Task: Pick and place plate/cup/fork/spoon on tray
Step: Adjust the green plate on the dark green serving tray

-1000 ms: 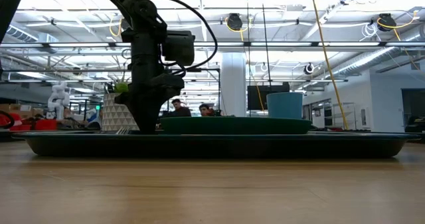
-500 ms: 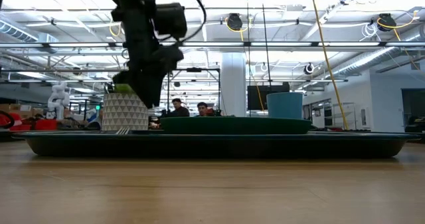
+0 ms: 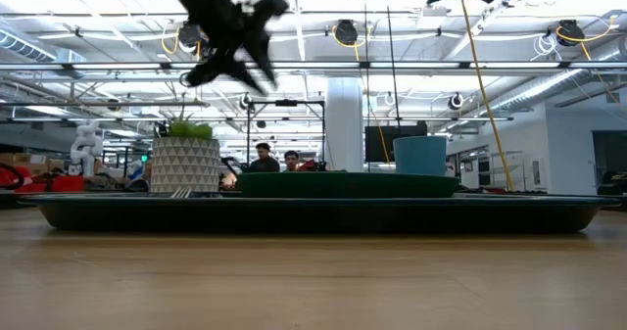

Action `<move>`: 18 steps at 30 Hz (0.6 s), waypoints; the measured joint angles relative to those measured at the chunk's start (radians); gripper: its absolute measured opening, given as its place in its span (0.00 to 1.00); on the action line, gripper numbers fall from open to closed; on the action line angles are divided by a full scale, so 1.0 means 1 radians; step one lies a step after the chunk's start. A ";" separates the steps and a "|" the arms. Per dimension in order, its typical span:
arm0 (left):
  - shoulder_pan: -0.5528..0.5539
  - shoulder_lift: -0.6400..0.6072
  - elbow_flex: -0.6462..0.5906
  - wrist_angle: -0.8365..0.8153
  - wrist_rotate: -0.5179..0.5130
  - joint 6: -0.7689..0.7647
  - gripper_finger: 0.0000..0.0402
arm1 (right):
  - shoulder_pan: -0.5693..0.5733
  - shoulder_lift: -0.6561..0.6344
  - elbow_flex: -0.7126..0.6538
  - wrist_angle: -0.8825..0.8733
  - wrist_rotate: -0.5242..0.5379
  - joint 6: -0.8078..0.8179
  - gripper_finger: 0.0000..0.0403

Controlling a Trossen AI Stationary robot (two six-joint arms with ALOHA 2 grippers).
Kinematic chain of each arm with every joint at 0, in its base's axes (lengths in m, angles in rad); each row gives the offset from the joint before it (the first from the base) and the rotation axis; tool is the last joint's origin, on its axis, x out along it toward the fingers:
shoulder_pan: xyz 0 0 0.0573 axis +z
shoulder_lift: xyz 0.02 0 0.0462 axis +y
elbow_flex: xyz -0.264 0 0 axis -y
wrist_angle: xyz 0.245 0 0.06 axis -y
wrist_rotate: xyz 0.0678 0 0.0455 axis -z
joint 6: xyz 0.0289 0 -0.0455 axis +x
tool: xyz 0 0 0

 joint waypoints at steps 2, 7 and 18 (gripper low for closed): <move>-0.034 -0.024 0.000 0.099 -0.077 -0.038 0.25 | -0.012 0.022 0.000 -0.038 0.000 0.051 0.41; -0.108 -0.028 0.000 0.345 -0.203 -0.026 0.25 | -0.027 0.062 0.000 -0.136 0.000 0.135 0.41; -0.141 -0.028 0.000 0.498 -0.226 0.138 0.25 | -0.027 0.113 0.000 -0.271 -0.019 0.356 0.41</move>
